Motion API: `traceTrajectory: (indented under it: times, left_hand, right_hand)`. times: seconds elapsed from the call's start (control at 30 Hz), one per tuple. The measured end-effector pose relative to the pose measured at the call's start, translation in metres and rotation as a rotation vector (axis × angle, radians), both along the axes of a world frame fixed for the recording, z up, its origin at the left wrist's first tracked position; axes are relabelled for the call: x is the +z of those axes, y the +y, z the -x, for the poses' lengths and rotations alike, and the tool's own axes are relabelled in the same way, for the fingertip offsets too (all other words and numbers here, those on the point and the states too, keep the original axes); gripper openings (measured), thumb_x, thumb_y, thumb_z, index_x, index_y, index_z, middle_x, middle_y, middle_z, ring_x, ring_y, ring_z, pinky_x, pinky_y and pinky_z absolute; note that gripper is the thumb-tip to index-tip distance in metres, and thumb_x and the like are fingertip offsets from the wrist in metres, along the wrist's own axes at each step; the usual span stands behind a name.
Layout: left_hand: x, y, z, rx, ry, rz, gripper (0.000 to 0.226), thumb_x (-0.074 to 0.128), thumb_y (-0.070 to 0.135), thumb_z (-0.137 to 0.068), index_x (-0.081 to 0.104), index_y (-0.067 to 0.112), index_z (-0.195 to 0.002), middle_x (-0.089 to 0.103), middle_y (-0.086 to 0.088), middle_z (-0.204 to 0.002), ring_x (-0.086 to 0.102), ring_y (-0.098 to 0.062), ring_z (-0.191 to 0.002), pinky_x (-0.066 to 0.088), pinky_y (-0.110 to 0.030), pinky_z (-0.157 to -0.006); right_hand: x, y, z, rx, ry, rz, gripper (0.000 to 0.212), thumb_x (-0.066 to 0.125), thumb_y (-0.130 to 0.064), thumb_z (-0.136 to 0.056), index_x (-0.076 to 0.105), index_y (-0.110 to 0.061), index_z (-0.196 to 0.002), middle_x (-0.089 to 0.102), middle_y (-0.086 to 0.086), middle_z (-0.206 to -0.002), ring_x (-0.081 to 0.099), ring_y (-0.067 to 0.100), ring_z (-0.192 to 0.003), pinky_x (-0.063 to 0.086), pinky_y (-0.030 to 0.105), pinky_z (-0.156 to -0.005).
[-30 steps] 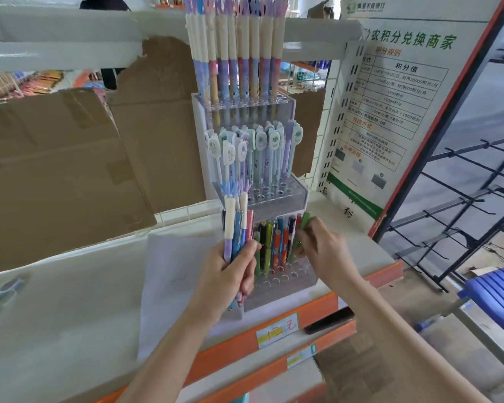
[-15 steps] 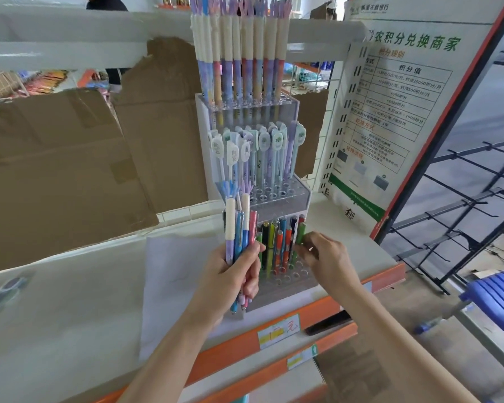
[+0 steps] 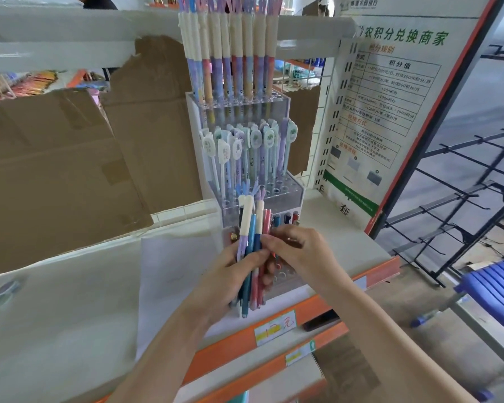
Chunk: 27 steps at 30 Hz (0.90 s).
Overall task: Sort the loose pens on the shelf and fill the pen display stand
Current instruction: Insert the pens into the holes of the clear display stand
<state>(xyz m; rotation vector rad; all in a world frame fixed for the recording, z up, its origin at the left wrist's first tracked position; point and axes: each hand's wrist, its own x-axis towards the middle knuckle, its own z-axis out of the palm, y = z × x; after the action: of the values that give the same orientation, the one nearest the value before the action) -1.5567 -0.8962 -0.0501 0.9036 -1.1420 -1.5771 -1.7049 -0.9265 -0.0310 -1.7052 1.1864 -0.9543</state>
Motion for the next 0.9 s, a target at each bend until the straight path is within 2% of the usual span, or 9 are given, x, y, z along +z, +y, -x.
traceTrajectory:
  times: [0.1, 0.2, 0.27, 0.37, 0.47, 0.57, 0.63, 0.8, 0.9]
  left_hand:
    - [0.000, 0.001, 0.000, 0.009, 0.078, -0.009, 0.016, 0.058, 0.019, -0.080, 0.074, 0.019, -0.078, 0.068, -0.009, -0.076, 0.067, -0.023, -0.068, 0.056, -0.032, -0.065]
    - [-0.004, -0.001, -0.002, 0.124, 0.049, -0.093, 0.014, 0.064, 0.022, -0.071, 0.075, 0.021, -0.078, 0.072, -0.010, -0.085, 0.069, -0.025, -0.079, 0.056, -0.042, -0.074]
    - [-0.005, -0.003, -0.006, 0.185, 0.012, -0.114, 0.015, 0.064, 0.024, -0.069, 0.073, 0.019, -0.080, 0.073, -0.005, -0.085, 0.070, -0.022, -0.080, 0.056, -0.039, -0.070]
    - [0.000, -0.004, -0.007, 0.061, 0.159, -0.060, 0.019, 0.055, 0.015, -0.079, 0.061, 0.004, -0.093, 0.072, -0.017, -0.097, 0.069, -0.030, -0.091, 0.057, -0.035, -0.071]
    - [0.001, -0.004, -0.008, 0.036, 0.192, -0.017, 0.020, 0.052, 0.013, -0.082, 0.055, -0.001, -0.097, 0.071, -0.018, -0.094, 0.069, -0.033, -0.090, 0.056, -0.034, -0.075]
    - [0.000, -0.004, -0.009, 0.042, 0.177, 0.007, 0.018, 0.056, 0.015, -0.082, 0.054, 0.002, -0.094, 0.068, -0.011, -0.077, 0.068, -0.029, -0.072, 0.056, -0.037, -0.066]
    - [-0.002, -0.004, -0.010, 0.061, 0.080, 0.028, 0.019, 0.062, 0.022, -0.085, 0.054, 0.007, -0.094, 0.061, -0.004, -0.069, 0.061, -0.022, -0.061, 0.049, -0.038, -0.061]
    - [-0.003, -0.003, -0.011, 0.054, 0.094, 0.067, 0.015, 0.057, 0.022, -0.086, 0.053, 0.009, -0.090, 0.042, 0.002, -0.061, 0.037, -0.010, -0.047, 0.040, -0.023, -0.047]
    - [-0.003, -0.002, -0.012, 0.070, 0.033, 0.096, 0.021, 0.060, 0.026, -0.086, 0.048, 0.009, -0.087, 0.035, 0.000, -0.058, 0.032, -0.010, -0.044, 0.036, -0.021, -0.044]
  right_hand:
    - [0.004, 0.004, -0.001, 0.046, -0.205, -0.080, 0.013, 0.065, -0.022, -0.087, 0.065, -0.024, -0.074, 0.058, -0.001, -0.051, 0.053, 0.014, -0.044, 0.044, 0.024, -0.046]
    - [0.010, 0.003, 0.003, -0.055, -0.270, -0.005, 0.011, 0.062, -0.021, -0.088, 0.060, -0.017, -0.078, 0.057, -0.008, -0.052, 0.049, 0.004, -0.043, 0.041, 0.016, -0.042]
    - [0.016, 0.000, 0.010, -0.087, -0.323, 0.041, 0.013, 0.058, -0.019, -0.089, 0.055, -0.010, -0.080, 0.060, -0.006, -0.058, 0.048, 0.004, -0.045, 0.039, 0.014, -0.043]
    - [0.022, -0.004, 0.019, -0.091, -0.413, 0.035, 0.015, 0.054, -0.013, -0.092, 0.050, 0.000, -0.085, 0.063, 0.001, -0.064, 0.051, 0.009, -0.046, 0.039, 0.015, -0.043]
    - [0.019, -0.006, 0.025, -0.142, -0.311, 0.084, 0.018, 0.056, -0.015, -0.092, 0.050, -0.002, -0.082, 0.063, 0.001, -0.061, 0.051, 0.010, -0.046, 0.041, 0.018, -0.045]
    - [0.009, -0.011, 0.033, -0.266, -0.082, 0.191, 0.019, 0.060, -0.021, -0.089, 0.052, -0.008, -0.078, 0.065, 0.006, -0.063, 0.056, 0.011, -0.048, 0.046, 0.030, -0.052]
    - [0.001, -0.015, 0.037, -0.316, 0.040, 0.254, 0.018, 0.061, -0.021, -0.089, 0.052, -0.009, -0.078, 0.065, 0.002, -0.060, 0.059, 0.006, -0.049, 0.051, 0.029, -0.055]
    - [-0.018, -0.029, 0.043, -0.331, 0.071, 0.228, 0.014, 0.058, -0.011, -0.092, 0.051, -0.011, -0.081, 0.066, -0.004, -0.062, 0.063, 0.004, -0.052, 0.052, 0.018, -0.058]
    - [-0.023, -0.037, 0.042, -0.332, 0.092, 0.216, 0.012, 0.056, -0.009, -0.093, 0.051, -0.005, -0.084, 0.067, -0.001, -0.064, 0.064, 0.007, -0.054, 0.054, 0.021, -0.061]
